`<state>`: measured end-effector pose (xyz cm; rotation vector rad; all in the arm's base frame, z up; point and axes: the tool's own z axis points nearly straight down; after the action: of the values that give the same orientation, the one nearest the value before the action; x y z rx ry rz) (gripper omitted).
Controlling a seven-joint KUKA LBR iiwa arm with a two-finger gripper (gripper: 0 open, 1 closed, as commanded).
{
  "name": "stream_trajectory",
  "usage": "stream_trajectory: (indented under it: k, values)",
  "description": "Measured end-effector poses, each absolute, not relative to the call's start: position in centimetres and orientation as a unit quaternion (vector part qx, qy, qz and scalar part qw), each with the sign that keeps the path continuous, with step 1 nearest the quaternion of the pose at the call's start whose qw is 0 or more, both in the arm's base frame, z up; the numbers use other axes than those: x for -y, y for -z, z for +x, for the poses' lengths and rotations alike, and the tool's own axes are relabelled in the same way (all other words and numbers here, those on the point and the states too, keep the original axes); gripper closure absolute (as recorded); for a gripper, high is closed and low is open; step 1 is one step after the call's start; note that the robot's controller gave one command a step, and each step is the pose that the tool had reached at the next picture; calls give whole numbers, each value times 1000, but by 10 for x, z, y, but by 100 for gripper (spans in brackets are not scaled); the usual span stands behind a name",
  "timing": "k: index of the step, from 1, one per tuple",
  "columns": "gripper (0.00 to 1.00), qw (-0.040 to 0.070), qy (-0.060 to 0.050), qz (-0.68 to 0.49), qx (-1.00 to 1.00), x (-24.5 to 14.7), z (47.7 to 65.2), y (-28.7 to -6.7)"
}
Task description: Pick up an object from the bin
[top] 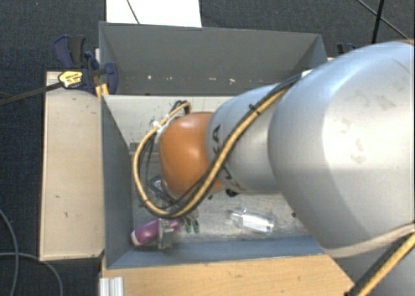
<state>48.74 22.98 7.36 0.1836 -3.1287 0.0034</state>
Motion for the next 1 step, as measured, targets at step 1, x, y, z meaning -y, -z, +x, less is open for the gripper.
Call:
stream_trajectory:
  k: [1]
  values:
    - [0,-5,2,122,993,-254,491,-163]
